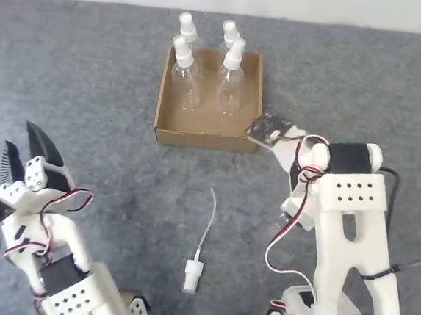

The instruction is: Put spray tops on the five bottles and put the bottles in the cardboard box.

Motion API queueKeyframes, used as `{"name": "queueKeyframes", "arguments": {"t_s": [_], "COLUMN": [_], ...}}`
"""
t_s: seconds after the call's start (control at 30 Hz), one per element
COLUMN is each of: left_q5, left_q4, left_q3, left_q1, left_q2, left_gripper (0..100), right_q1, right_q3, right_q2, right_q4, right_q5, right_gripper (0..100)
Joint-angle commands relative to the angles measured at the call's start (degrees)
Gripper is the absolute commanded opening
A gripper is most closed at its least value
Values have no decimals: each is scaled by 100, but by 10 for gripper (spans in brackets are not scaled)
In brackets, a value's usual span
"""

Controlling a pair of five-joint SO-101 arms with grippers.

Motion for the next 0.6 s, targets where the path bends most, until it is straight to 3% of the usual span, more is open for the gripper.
{"name": "queueKeyframes", "arguments": {"t_s": [0.0,0.3,0.57], "left_q5": [-70,-70,-70], "left_q4": [-185,-193,-448], "left_q3": [-207,-180,-48], "left_q1": [9,9,9], "left_q2": [-97,-97,-97], "left_gripper": [160,160,160], "right_q1": [-22,-57,-31], "right_q3": [-35,580,1169], "right_q2": [-207,-207,-207], "right_q4": [171,110,-585], "right_q5": [923,2593,3358], "right_gripper": [243,246,247]}}
